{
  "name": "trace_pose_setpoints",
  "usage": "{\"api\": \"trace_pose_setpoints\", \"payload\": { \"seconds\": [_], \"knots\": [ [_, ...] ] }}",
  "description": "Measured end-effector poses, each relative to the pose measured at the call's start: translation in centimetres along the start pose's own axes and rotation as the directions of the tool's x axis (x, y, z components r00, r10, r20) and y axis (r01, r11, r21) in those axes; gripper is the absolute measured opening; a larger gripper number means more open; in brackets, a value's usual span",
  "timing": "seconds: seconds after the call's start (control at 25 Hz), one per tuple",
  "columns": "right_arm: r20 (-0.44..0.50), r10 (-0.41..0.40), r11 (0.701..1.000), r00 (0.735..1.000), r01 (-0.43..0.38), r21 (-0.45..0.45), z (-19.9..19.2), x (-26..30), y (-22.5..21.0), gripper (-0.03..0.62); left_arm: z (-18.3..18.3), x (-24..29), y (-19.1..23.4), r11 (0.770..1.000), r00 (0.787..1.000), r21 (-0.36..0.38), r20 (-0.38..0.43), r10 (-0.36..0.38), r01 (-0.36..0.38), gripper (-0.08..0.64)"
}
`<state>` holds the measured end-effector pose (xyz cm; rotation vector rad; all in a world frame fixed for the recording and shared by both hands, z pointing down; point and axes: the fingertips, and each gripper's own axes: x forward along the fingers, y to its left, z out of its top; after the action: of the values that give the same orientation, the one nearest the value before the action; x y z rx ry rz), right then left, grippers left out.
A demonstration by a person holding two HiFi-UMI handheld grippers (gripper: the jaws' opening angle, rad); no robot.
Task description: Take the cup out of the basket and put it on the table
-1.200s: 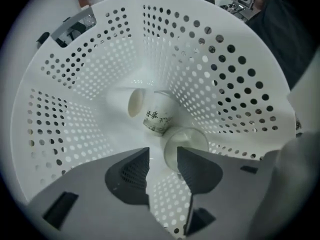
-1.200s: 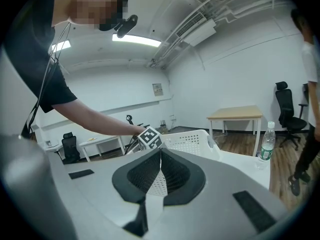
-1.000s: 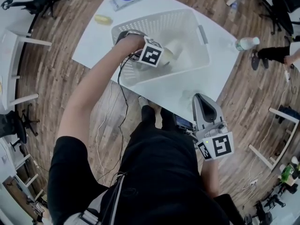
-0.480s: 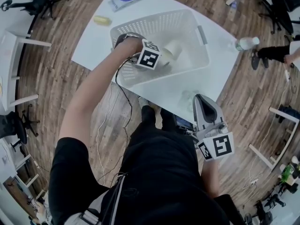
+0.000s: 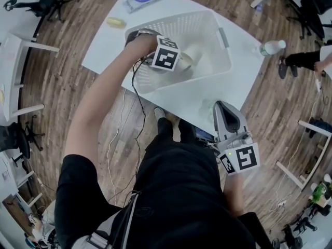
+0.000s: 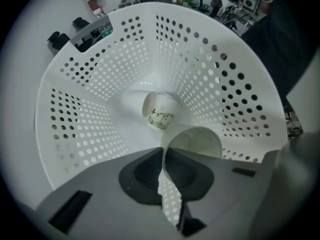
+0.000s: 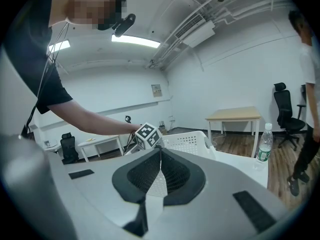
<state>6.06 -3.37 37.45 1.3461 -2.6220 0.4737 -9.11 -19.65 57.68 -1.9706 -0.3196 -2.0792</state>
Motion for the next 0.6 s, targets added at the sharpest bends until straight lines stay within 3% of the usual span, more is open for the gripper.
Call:
{"api": "trace_pose_setpoints", "payload": {
  "seconds": [0.36,0.6],
  "knots": [
    [0.031,-0.012,1.000,0.999,0.012,0.001,0.5,-0.8,-0.1,0.025,0.5,-10.8,0.5,0.993,0.993,-0.078,0.072,0.092,-0.087,0.028],
    [0.049,-0.039,0.999,0.998,0.038,0.010,0.7,-1.5,-0.9,0.025,1.7,-17.7,-1.5,0.983,0.980,-0.081,0.107,0.171,-0.162,0.028]
  ]
}}
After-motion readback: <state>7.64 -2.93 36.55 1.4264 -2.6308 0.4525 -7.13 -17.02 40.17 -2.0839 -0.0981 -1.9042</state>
